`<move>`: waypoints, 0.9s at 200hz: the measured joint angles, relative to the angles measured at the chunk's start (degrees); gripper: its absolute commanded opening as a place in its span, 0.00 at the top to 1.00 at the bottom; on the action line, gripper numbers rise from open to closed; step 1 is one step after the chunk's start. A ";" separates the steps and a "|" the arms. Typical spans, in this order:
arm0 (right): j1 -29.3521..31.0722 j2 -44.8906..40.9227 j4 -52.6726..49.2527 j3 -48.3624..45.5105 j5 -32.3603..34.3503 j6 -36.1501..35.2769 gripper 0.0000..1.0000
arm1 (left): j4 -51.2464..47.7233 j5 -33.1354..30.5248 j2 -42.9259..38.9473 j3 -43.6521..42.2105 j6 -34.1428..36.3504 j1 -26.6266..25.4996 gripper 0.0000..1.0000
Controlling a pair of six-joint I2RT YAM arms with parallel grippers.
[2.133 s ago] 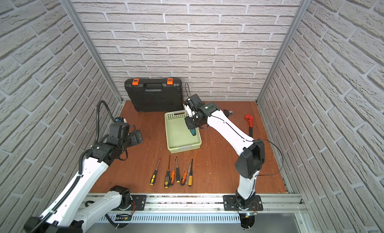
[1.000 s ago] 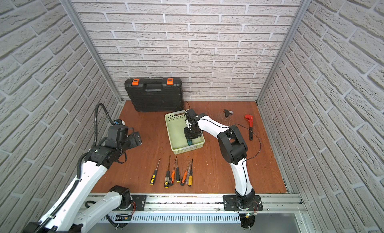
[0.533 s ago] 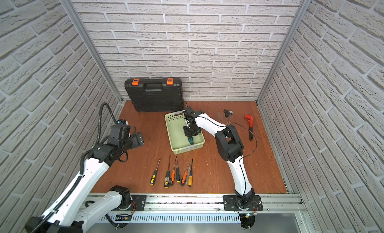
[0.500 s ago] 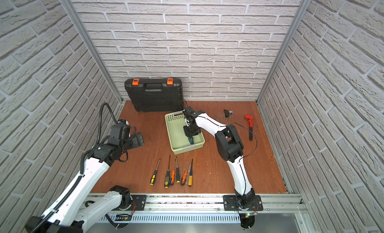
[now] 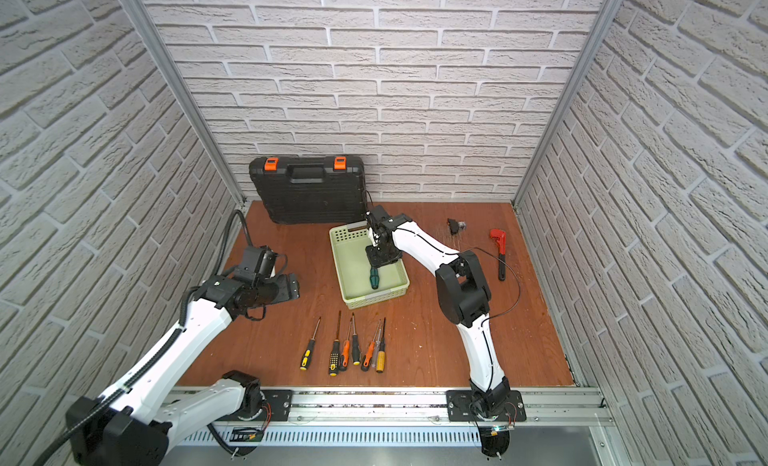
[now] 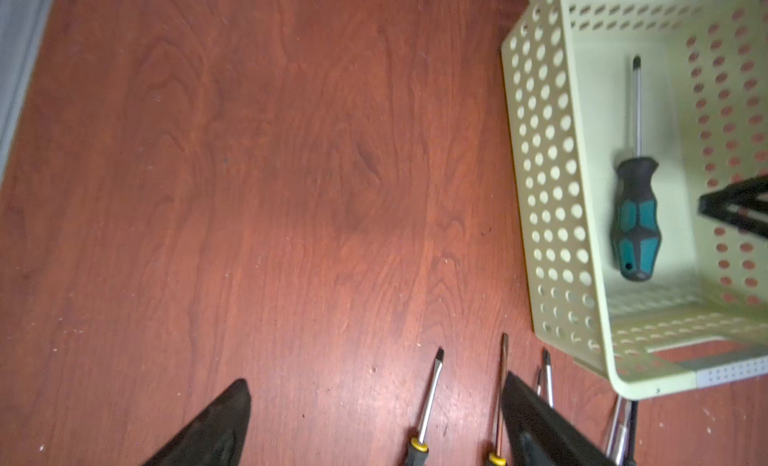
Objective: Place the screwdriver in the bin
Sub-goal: 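Open the right gripper to drop the screwdriver into the basket, then grasp the yellow-black screwdriver with the left gripper while the right gripper withdraws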
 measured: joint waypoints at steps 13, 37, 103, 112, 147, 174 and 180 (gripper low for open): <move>0.09 -4.70 0.33 -2.14 0.28 -0.39 0.68 | -1.31 0.96 1.86 -0.04 -1.05 -2.45 0.26; 0.09 -15.41 1.29 -6.80 1.92 -0.74 0.72 | -1.99 3.76 4.76 -1.49 -4.35 -6.29 0.42; -4.57 -27.28 5.70 -23.28 7.28 -2.51 0.76 | -3.08 5.53 6.99 -9.94 -14.86 -20.94 0.42; -5.46 -27.12 5.97 -24.96 7.61 -2.71 0.77 | -3.58 5.11 6.99 -10.54 -16.31 -22.82 0.39; -6.99 -27.02 8.35 -28.89 8.02 -3.17 0.77 | -4.35 3.89 5.25 -14.12 -21.40 -26.71 0.36; -7.37 -26.01 10.12 -29.92 7.82 -4.02 0.79 | -3.43 4.07 1.77 -17.90 -23.61 -26.91 0.36; -7.41 -25.57 10.54 -30.14 7.78 -4.11 0.79 | -3.02 4.20 1.27 -18.60 -23.96 -26.91 0.36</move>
